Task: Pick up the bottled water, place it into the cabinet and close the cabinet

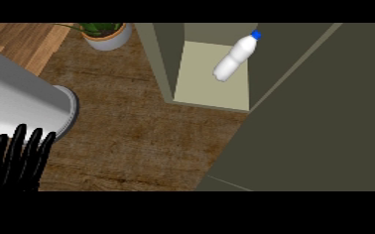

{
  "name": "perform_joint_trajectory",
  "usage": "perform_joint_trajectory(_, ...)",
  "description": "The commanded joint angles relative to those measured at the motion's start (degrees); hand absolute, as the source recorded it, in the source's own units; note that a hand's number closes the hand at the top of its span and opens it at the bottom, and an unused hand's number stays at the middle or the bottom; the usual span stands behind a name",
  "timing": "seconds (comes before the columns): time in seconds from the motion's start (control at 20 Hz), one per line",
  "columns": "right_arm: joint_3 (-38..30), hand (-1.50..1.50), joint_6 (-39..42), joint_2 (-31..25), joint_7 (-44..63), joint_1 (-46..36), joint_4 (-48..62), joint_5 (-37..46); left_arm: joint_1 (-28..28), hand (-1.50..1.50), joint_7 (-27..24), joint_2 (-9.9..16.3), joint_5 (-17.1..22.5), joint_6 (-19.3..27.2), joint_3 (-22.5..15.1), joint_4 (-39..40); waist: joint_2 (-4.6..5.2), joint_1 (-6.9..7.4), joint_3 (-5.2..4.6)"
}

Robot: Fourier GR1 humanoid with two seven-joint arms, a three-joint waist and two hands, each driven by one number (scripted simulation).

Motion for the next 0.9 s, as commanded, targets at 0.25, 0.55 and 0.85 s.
perform_joint_trajectory(0.25, -11.91, 1.5, -16.55, 7.04, -3.36, -7.08, 10.45, 1.38, 0.55, -1.5, -0.43, 0.34, 0.79, -1.79, 0.63, 0.28, 0.57, 0.31, 0.28)
perform_joint_trajectory(0.55, -17.75, 1.5, -27.74, 7.23, -4.35, -23.04, 23.23, 0.08, 0.19, -1.5, 0.23, -0.23, 1.42, -2.2, -0.08, -0.1, 0.19, 1.42, 0.54)
perform_joint_trajectory(0.85, -21.58, 1.5, -37.71, 7.32, -4.59, -43.3, 40.66, -4.21, -0.86, -1.5, -0.11, -0.26, 1.69, -3.88, 0.73, 2.49, -0.15, 1.04, 0.63)
